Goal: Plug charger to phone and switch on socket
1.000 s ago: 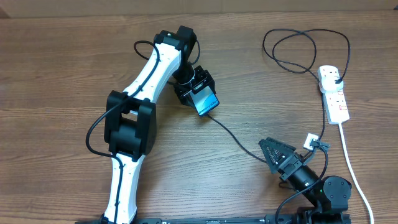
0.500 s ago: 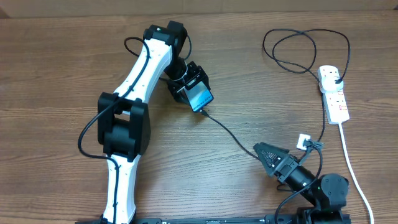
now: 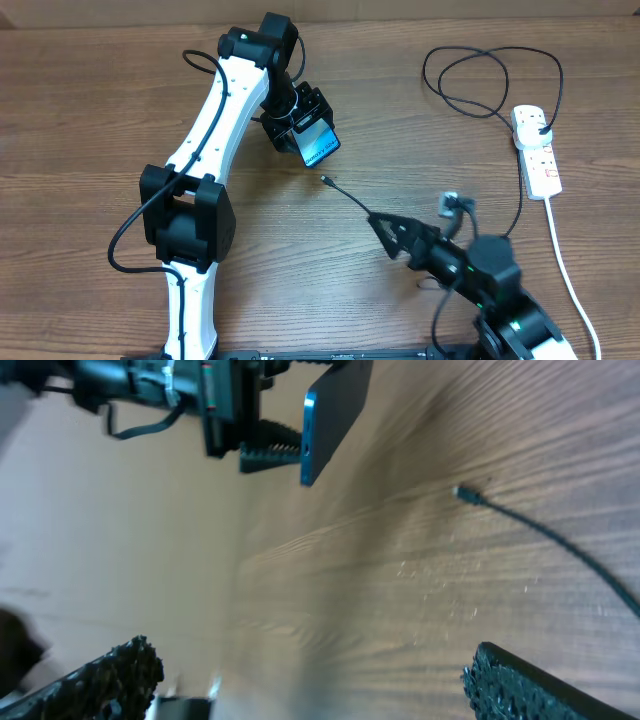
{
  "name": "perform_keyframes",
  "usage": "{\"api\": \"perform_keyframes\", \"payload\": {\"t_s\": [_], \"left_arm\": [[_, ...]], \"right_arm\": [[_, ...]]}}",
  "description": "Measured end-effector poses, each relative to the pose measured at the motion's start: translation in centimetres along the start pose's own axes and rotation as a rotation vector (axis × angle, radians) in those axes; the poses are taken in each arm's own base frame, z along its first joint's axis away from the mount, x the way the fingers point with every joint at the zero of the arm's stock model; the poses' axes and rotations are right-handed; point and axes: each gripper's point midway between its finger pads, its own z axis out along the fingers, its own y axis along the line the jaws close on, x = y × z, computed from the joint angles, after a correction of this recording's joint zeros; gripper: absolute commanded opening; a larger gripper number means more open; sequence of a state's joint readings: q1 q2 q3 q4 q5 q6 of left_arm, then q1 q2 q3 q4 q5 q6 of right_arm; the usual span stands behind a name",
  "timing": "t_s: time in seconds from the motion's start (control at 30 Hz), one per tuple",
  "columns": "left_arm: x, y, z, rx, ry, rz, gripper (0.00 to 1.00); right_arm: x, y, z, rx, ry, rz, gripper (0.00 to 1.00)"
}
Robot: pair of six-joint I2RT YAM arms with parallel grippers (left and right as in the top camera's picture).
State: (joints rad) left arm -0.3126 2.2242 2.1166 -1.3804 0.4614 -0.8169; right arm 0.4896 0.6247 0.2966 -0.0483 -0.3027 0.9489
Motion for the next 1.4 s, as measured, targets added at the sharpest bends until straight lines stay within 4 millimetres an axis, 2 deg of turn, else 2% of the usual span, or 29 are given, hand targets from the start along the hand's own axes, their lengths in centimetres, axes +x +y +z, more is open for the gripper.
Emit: {"api": "perform_keyframes", "payload": {"t_s": [0.23, 0.33, 0.57, 0.8, 0.93, 1.03, 1.07, 1.2, 1.27, 1.37, 1.4], "left_arm": [[0.0, 0.1, 0.0, -0.005, -0.002, -0.023, 0.04], [0.1, 0.2, 0.0, -0.01, 0.001, -0.03, 0.04], [0.2, 0.3, 0.1, -0.02, -0.003, -0.049, 0.04], [0.3, 0.2, 0.3, -0.034, -0.011, -0.063, 0.04], [0.3, 0.1, 0.4, -0.036, -0.022, -0.065, 0.04], [-0.1, 0.1, 0.3, -0.036, -0.037, -0.072, 0.04], [-0.1, 0.2, 0.3, -0.038, -0.04, -0.074, 0.04], [0.1, 0.1, 0.4, -0.039, -0.037, -0.073, 0.04], [0.2, 0.0, 0.5, -0.04, -0.035, -0.073, 0.04], [0.2, 0.0, 0.5, -0.04, -0.035, -0.073, 0.04], [0.2, -0.2, 0.4, -0.032, -0.036, -0.072, 0.04]], "right_arm": [[-1.6, 1.3, 5.2, 0.046, -0.053, -0.065, 1.0], [-2.1, 0.9, 7.8, 0.062, -0.064, -0.072, 1.0], [-2.8, -0.6, 11.8, 0.116, -0.059, -0.068, 1.0], [-4.3, 0.0, 16.7, 0.206, -0.012, -0.086, 0.99], [-4.6, -0.6, 18.5, 0.323, 0.046, -0.092, 0.95], [-4.8, -1.3, 19.4, 0.369, 0.06, -0.093, 0.82], [-4.8, -1.5, 19.6, 0.375, 0.058, -0.087, 0.75], [-5.2, -1.8, 19.9, 0.389, 0.027, -0.048, 0.35], [-5.4, -1.6, 20.0, 0.382, 0.013, -0.032, 0.26], [-5.6, -1.5, 20.0, 0.38, 0.004, -0.015, 0.06], [-5.4, -1.8, 19.9, 0.393, 0.007, -0.004, 0.04]]}}
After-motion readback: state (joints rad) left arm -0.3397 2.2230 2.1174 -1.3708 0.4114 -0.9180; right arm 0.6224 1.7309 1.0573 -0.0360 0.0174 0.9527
